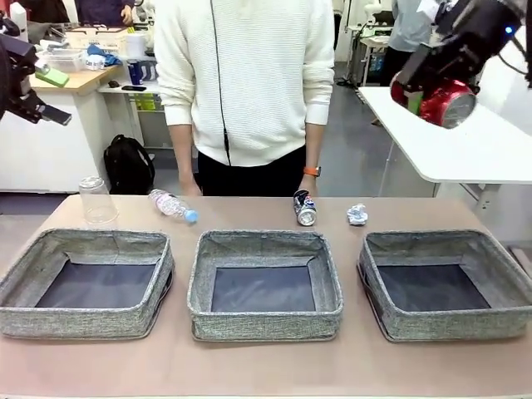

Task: Sort the waste into the appropriate baskets.
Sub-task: Pick up the waste item pointed out by the person.

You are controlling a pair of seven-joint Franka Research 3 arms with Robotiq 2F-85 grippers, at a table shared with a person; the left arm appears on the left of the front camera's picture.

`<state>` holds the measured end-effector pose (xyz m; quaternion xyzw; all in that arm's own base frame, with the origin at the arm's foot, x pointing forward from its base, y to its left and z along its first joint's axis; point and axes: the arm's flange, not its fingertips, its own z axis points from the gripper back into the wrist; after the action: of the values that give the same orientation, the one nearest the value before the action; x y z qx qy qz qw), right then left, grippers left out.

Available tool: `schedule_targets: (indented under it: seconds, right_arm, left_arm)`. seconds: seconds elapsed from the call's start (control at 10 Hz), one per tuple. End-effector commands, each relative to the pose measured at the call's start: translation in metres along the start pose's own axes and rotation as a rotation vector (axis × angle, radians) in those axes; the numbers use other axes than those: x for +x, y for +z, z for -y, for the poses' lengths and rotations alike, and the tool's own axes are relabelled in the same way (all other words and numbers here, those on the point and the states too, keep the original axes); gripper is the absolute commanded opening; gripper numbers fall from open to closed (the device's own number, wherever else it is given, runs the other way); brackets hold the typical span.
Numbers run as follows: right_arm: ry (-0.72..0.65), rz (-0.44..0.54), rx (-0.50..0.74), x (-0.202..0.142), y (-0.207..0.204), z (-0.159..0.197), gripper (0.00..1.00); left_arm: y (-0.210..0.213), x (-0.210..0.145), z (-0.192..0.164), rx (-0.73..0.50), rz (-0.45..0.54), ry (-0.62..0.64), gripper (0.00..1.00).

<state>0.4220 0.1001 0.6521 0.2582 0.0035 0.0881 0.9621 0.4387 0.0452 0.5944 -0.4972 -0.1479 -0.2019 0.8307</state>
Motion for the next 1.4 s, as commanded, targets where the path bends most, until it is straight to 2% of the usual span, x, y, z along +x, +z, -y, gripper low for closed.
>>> schedule_targets:
  seconds: [0.0, 0.2, 0.3, 0.5, 0.6, 0.7, 0.8, 0.9, 1.1, 1.2, 1.3]
  right_arm:
    - [-0.048, 0.041, -0.07, 0.006, -0.016, -0.032, 0.0]
    - [0.171, -0.059, -0.234, 0.007, -0.078, -0.111, 0.0]
    - [0.233, -0.09, -0.277, 0.016, -0.094, -0.143, 0.0]
    - [0.282, -0.063, -0.417, 0.04, -0.118, -0.196, 0.0]
    - [0.318, -0.083, -0.458, 0.046, -0.128, -0.214, 0.0]
    - [0.335, -0.091, -0.464, 0.051, -0.132, -0.223, 0.0]
    - [0.332, -0.076, -0.481, 0.06, -0.13, -0.21, 0.0]
    - [0.362, -0.091, -0.423, 0.035, -0.142, -0.212, 0.0]
    - [0.362, -0.091, -0.423, 0.035, -0.142, -0.212, 0.0]
    - [0.369, -0.085, -0.441, 0.051, -0.141, -0.213, 0.0]
    - [0.384, -0.004, -0.366, 0.046, -0.131, -0.23, 0.0]
  left_arm:
    - [0.0, 0.0, 0.002, -0.006, 0.0, -0.006, 1.0]
    - [0.0, 0.0, 0.002, -0.006, 0.0, -0.006, 1.0]
    - [0.0, 0.0, 0.002, -0.006, 0.0, -0.006, 1.0]
    - [0.0, 0.0, 0.002, -0.006, 0.0, -0.006, 1.0]
    - [0.0, 0.0, 0.002, -0.006, 0.0, -0.006, 1.0]
    - [0.0, 0.0, 0.002, -0.006, 0.0, -0.006, 1.0]
    - [0.0, 0.0, 0.002, -0.006, 0.0, -0.006, 1.0]
    - [0.0, 0.0, 0.002, -0.006, 0.0, -0.006, 1.0]
    - [0.0, 0.0, 0.002, -0.006, 0.0, -0.006, 1.0]
    - [0.0, 0.0, 0.002, -0.006, 0.0, -0.006, 1.0]
    - [0.0, 0.0, 0.002, -0.006, 0.0, -0.006, 1.0]
